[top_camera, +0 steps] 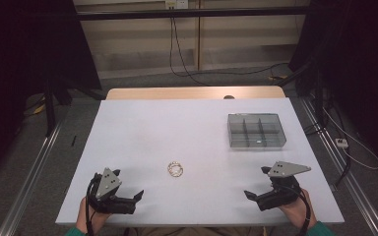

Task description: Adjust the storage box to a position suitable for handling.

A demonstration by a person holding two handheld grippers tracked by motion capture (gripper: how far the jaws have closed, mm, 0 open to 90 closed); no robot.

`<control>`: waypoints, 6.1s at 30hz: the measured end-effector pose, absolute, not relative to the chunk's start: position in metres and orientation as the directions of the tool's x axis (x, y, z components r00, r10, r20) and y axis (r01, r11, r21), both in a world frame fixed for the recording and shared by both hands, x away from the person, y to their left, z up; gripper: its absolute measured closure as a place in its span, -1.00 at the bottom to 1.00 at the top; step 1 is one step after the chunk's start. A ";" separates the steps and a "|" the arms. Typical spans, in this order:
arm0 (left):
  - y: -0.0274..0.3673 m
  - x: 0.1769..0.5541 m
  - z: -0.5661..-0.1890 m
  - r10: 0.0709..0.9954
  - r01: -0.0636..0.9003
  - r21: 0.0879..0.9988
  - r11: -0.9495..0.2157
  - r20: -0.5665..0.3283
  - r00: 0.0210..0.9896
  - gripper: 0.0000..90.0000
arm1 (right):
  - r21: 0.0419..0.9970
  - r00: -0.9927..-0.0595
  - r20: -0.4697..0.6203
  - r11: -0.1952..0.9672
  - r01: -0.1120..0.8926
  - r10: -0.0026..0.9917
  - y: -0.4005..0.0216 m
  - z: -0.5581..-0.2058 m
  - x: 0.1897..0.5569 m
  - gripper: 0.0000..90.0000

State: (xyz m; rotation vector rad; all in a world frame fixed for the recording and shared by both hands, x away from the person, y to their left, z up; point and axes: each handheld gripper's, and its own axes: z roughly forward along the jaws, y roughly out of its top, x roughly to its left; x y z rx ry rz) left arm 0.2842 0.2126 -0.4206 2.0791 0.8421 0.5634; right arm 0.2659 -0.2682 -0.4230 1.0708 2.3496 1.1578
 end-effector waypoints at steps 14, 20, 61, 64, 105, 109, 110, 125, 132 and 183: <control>0.213 0.284 -0.421 0.723 0.371 0.805 -0.464 0.102 0.683 -0.99 | 0.775 -0.662 0.062 0.382 0.504 0.747 -0.270 -0.422 0.274 -1.00; 0.212 0.285 -0.421 0.721 0.373 0.802 -0.466 0.101 0.685 -0.99 | 0.773 -0.658 0.066 0.378 0.509 0.750 -0.270 -0.422 0.278 -1.00; 0.212 0.288 -0.423 0.718 0.379 0.793 -0.476 0.102 0.689 -0.99 | 0.783 -0.561 0.089 0.290 0.550 0.823 -0.304 -0.401 0.341 -0.99; 0.212 0.288 -0.423 0.715 0.382 0.790 -0.479 0.099 0.692 -0.99 | 0.783 -0.547 0.087 0.282 0.554 0.833 -0.310 -0.399 0.348 -0.93; 0.212 0.290 -0.424 0.713 0.381 0.790 -0.481 0.100 0.694 -0.99 | 0.734 -0.201 -0.003 0.138 0.665 0.980 -0.385 -0.414 0.429 1.00; 0.212 0.290 -0.424 0.714 0.382 0.789 -0.481 0.100 0.693 -0.99 | 0.710 -0.188 0.005 0.129 0.693 0.982 -0.387 -0.423 0.433 1.00; 0.212 0.290 -0.424 0.713 0.381 0.787 -0.485 0.104 0.694 -0.99 | 0.705 -0.192 0.004 0.133 0.697 0.981 -0.386 -0.424 0.434 1.00; 0.212 0.290 -0.425 0.712 0.375 0.790 -0.486 0.109 0.693 -0.99 | 0.679 -0.158 -0.016 0.127 0.723 0.987 -0.383 -0.432 0.438 1.00; 0.211 0.290 -0.425 0.715 0.376 0.789 -0.485 0.110 0.691 -0.99 | 0.688 -0.154 0.017 0.100 0.719 0.988 -0.386 -0.433 0.437 1.00; 0.211 0.290 -0.425 0.710 0.372 0.787 -0.492 0.115 0.695 -0.99 | 0.696 -0.273 0.068 0.151 0.702 0.960 -0.336 -0.435 0.440 1.00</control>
